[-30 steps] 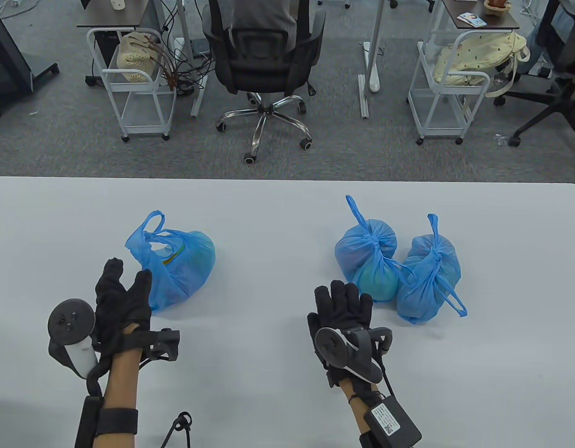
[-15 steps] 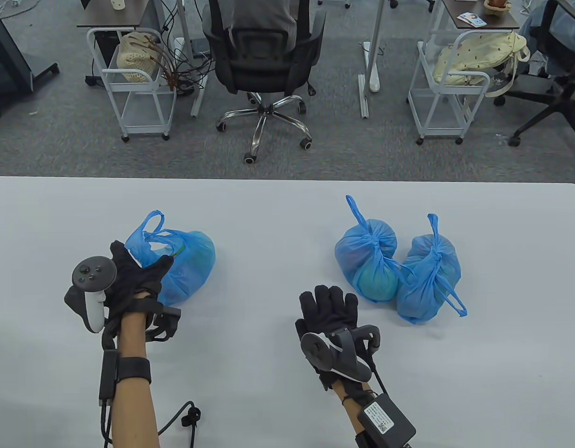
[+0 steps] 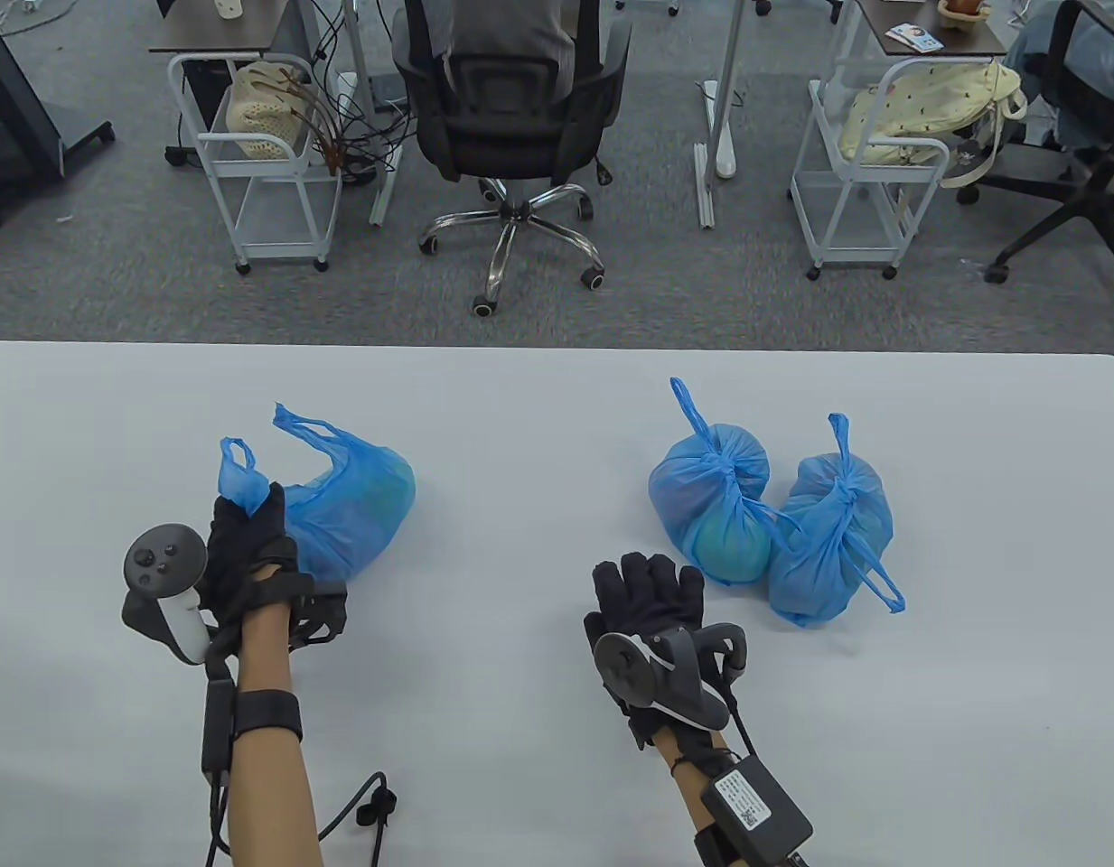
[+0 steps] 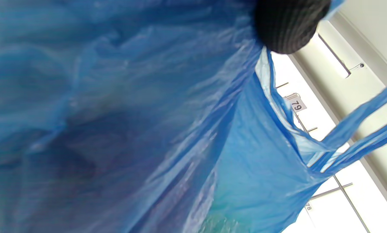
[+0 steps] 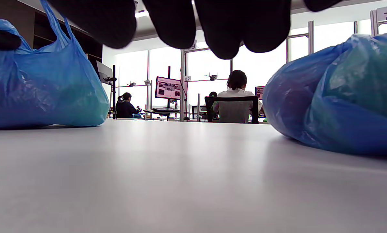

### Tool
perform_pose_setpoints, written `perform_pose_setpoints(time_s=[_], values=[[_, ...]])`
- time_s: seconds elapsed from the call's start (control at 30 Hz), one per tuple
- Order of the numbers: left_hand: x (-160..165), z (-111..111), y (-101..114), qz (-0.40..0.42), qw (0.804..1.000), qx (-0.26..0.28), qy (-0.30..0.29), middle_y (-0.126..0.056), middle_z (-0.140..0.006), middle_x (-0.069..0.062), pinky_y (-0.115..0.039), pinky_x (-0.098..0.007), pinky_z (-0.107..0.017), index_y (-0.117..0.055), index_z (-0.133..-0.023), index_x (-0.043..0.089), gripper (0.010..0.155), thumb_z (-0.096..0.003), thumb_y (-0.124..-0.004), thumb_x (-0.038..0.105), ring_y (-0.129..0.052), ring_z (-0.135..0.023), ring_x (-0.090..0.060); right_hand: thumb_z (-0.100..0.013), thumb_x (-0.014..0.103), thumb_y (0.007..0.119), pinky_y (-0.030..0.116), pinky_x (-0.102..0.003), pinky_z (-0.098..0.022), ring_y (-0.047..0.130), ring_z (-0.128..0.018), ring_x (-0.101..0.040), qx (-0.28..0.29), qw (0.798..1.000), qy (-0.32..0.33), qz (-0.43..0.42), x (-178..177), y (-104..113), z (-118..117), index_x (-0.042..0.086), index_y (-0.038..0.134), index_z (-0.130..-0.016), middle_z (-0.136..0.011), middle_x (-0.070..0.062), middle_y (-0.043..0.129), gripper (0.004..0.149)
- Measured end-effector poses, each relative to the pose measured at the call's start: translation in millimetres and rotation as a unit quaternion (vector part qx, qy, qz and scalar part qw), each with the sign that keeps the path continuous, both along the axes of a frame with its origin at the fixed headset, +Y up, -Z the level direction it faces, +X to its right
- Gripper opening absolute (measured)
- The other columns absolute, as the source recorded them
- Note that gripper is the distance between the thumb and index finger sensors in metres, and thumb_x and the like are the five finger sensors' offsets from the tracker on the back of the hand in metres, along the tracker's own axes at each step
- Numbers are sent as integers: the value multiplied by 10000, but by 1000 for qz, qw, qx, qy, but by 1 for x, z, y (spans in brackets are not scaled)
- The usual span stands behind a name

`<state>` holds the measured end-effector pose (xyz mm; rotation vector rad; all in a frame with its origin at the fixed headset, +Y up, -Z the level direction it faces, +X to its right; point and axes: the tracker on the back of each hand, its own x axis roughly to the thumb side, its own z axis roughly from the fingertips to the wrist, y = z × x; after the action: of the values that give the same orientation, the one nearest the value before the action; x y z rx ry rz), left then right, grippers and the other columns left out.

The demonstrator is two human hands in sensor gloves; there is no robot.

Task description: Tie knot on plastic bag top

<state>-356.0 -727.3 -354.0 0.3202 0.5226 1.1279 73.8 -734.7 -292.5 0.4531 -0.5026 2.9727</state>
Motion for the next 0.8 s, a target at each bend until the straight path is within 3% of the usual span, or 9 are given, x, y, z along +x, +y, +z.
perform_pose_setpoints(time_s=[0.17,0.4,0.53,0.73,0.8], values=[[-3,8,2,23,999,41,-2,-943,-928,108,-691,-540,-727,-749,-840,417,356,-561,-568,545,-978,-867,-197,-512,429,750,502,-717,-591,701,-892,-537,-3,1000,4,-4,0,-1,0,108,675,-995,-964,-269,736,584],[-1,21,14,67,993,99,19,-974,-899,94,-726,-582,-690,-771,-833,393,373,-568,-552,538,-992,-851,-183,-512,430,749,510,-716,-591,712,-889,-531,-2,1000,12,1,-3,-1,1,110,680,-992,-961,-264,744,581],[6,29,32,90,987,129,10,-972,-901,87,-722,-620,-671,-776,-830,382,373,-566,-559,532,-991,-850,-188,-511,432,749,516,-714,-591,717,-887,-529,1,1000,9,-8,-1,1,1,112,679,-992,-959,-259,749,581],[34,44,72,113,978,171,-49,-953,-916,70,-696,-650,-662,-766,-838,370,372,-569,-560,523,-970,-861,-211,-509,430,750,547,-706,-582,758,-863,-516,12,997,-7,-75,11,7,3,107,699,-976,-936,-246,783,570],[49,49,83,117,973,181,-78,-949,-920,67,-689,-653,-664,-764,-839,369,372,-570,-559,522,-967,-864,-214,-506,421,751,588,-691,-569,817,-823,-491,52,993,-12,-108,18,11,6,109,738,-946,-891,-222,837,539]])
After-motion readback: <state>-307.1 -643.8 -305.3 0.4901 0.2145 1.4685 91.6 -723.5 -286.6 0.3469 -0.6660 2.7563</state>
